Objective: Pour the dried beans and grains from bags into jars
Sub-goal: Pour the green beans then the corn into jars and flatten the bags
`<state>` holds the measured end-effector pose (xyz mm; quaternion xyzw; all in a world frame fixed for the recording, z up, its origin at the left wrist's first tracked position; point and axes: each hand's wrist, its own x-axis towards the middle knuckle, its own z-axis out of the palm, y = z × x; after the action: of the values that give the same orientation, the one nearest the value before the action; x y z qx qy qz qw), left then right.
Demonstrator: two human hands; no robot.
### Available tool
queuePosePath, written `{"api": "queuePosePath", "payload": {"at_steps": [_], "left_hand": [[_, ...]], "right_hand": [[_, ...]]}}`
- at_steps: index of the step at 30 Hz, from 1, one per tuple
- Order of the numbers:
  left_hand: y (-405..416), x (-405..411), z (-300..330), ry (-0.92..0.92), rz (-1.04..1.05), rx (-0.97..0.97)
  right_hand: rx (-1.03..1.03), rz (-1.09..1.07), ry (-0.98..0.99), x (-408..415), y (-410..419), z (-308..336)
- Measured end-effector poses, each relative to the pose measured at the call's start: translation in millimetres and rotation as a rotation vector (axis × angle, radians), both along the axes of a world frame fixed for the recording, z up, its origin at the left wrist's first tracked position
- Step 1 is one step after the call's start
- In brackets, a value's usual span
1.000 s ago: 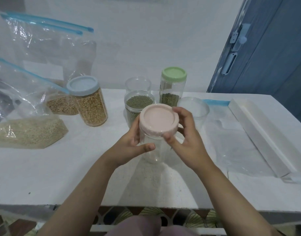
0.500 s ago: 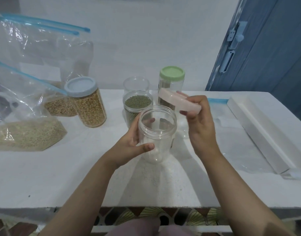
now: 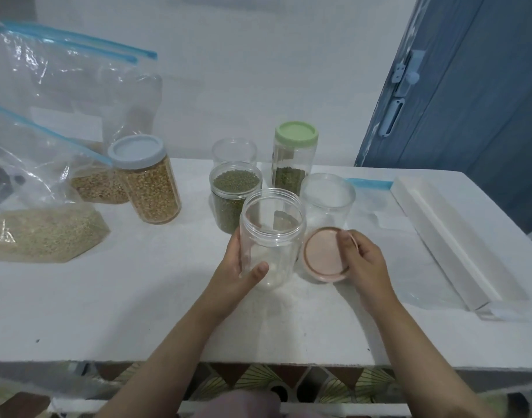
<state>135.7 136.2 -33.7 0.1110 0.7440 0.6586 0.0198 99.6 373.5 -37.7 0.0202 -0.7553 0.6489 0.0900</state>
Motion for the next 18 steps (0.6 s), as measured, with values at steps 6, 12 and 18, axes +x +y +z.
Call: {"api": "queuePosePath", "payload": {"at_steps": [6,12,18], "left_hand": [[4.5,4.0,-8.4,0.003,0.038,0.008],[4.7,7.0,-12.1,0.009,0.062,0.02],[0.3,12.9,-17.3,0.008,0.099,-0.007]], "right_hand": [[-0.006,0.045,-0.191,1.7,4.8,-20.7],[0.279,0.053,-0.089,8.1,4.2,-26.3],[0.449,-0.011,-0.09,34.2,0.2,-29.3]]}}
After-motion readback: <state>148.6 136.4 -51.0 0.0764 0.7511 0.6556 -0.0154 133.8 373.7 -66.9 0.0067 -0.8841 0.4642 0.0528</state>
